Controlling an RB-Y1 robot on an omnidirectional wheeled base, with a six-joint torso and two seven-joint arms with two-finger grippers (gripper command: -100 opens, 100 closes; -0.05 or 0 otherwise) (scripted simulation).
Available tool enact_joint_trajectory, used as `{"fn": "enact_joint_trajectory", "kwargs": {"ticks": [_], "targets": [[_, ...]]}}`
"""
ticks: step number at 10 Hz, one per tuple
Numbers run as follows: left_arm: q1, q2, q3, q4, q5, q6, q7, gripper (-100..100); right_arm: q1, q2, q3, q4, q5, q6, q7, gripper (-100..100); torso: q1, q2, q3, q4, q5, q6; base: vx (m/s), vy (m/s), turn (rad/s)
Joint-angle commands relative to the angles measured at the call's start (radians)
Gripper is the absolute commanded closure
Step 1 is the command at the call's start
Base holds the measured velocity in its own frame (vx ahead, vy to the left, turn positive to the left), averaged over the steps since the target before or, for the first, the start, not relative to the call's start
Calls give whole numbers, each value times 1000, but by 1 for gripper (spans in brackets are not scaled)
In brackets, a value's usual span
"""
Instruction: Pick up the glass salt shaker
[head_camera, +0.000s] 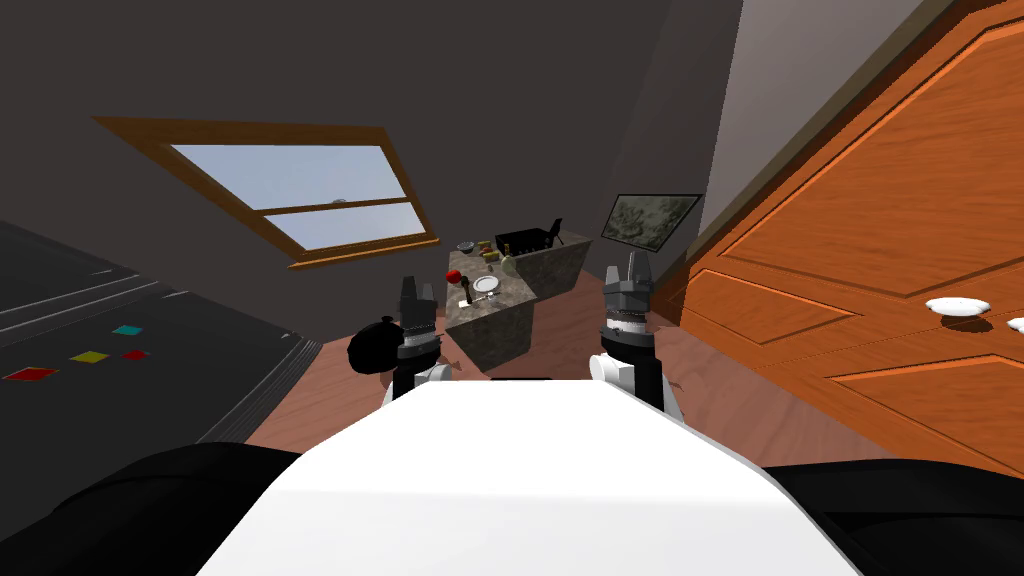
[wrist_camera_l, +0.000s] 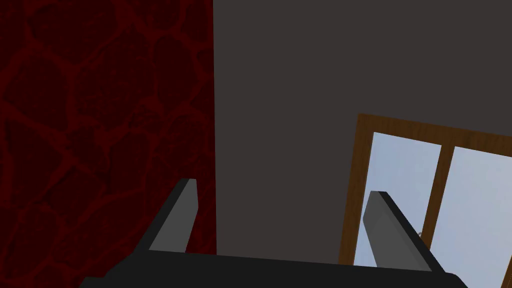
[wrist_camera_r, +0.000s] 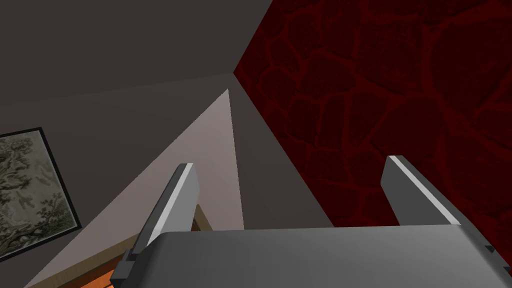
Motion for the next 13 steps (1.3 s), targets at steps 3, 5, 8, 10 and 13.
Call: {"fn": "enact_joint_trajectory", "kwargs": {"ticks": [3, 5, 8, 10, 13], "targets": [[6, 80, 6, 10, 0, 33, -3, -100, 0, 0, 0, 0, 0, 0, 0, 0, -1, -1, 0, 0, 0, 0, 16, -28, -16], [12, 128, 12, 20, 0, 67, -6, -100, 0, 0, 0, 0, 0, 0, 0, 0, -3, -2, -1, 0, -1, 0, 42, -52, -23], [25, 195, 23, 39, 0, 131, -12, -100, 0, 0, 0, 0, 0, 0, 0, 0, -5, -3, -2, -1, -1, 0, 37, -73, -32], [34, 234, 32, 53, 0, 181, -16, -100, 0, 0, 0, 0, 0, 0, 0, 0, -5, -3, -2, -1, -1, 0, 56, -82, -34], [51, 286, 46, 74, 0, 262, -24, -100, 0, 0, 0, 0, 0, 0, 0, 0, -6, -4, -2, -1, -1, 0, 58, -96, -43]]}}
